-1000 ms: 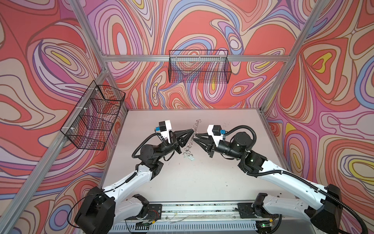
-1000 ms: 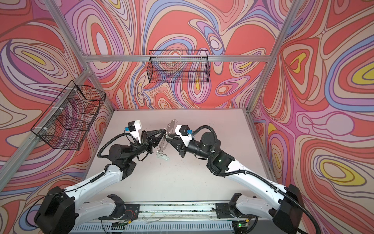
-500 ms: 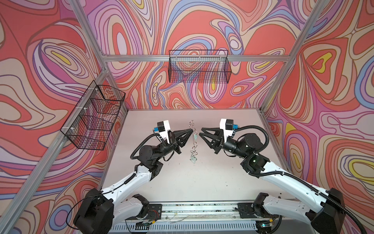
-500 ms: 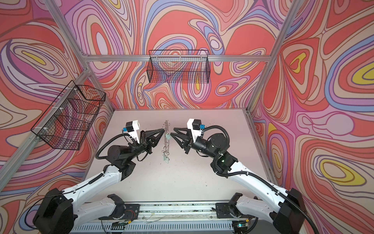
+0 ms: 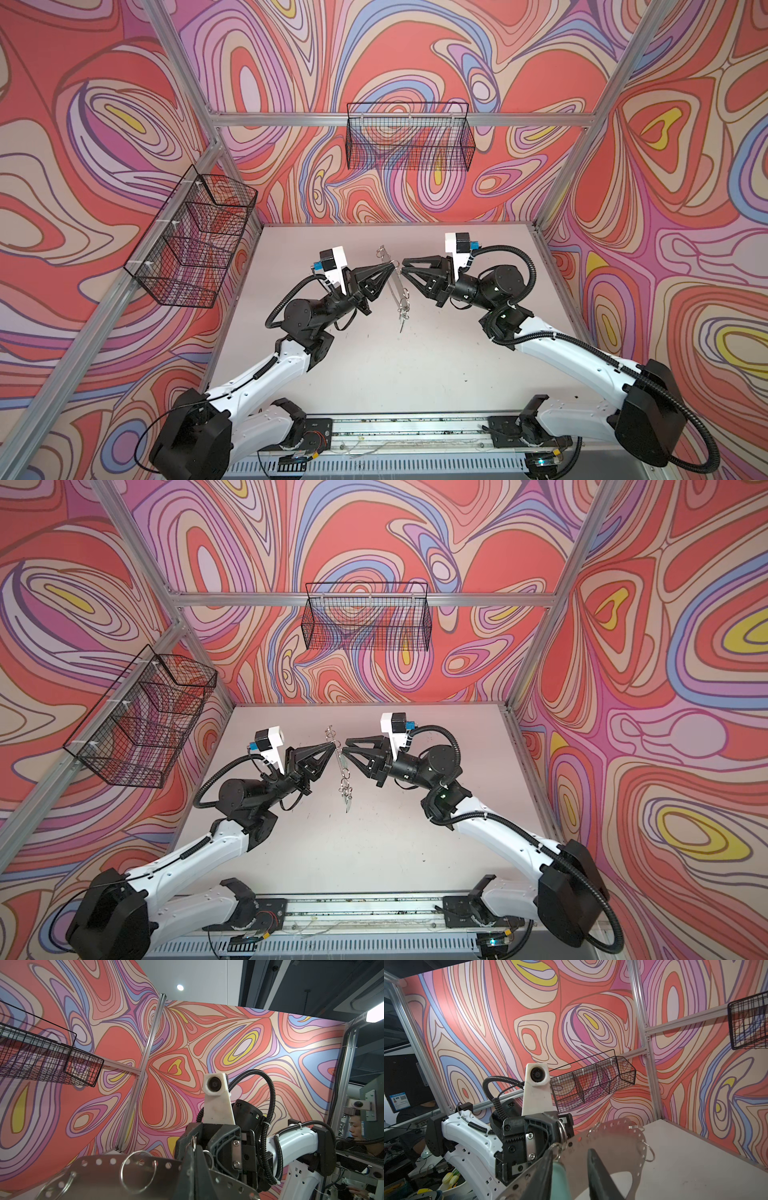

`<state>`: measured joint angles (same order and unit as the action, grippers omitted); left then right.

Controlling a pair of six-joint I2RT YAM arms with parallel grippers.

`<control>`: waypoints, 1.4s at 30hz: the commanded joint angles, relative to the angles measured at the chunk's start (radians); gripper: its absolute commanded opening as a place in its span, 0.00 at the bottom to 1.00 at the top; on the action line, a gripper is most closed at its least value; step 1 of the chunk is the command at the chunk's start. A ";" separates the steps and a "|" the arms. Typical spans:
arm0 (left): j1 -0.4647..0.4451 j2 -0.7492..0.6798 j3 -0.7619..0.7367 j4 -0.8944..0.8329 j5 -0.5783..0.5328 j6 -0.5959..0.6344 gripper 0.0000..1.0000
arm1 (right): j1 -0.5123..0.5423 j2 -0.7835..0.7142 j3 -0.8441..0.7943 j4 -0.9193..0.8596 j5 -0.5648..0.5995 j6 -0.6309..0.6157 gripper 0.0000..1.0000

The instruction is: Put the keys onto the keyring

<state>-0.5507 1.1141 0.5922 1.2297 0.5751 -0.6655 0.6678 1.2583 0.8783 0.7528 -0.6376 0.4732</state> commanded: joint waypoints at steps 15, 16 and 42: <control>-0.002 -0.006 0.006 0.081 0.009 0.013 0.00 | 0.004 -0.022 0.055 -0.024 0.026 0.004 0.31; -0.002 -0.003 0.006 0.081 0.011 0.013 0.00 | 0.009 -0.018 0.064 -0.038 0.028 -0.001 0.31; -0.002 -0.028 -0.006 0.080 -0.007 0.028 0.00 | 0.033 -0.022 0.057 -0.202 0.069 -0.091 0.23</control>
<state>-0.5499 1.1137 0.5888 1.2293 0.5709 -0.6468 0.6952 1.2606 0.9588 0.5667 -0.5846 0.3981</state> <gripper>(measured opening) 0.048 0.228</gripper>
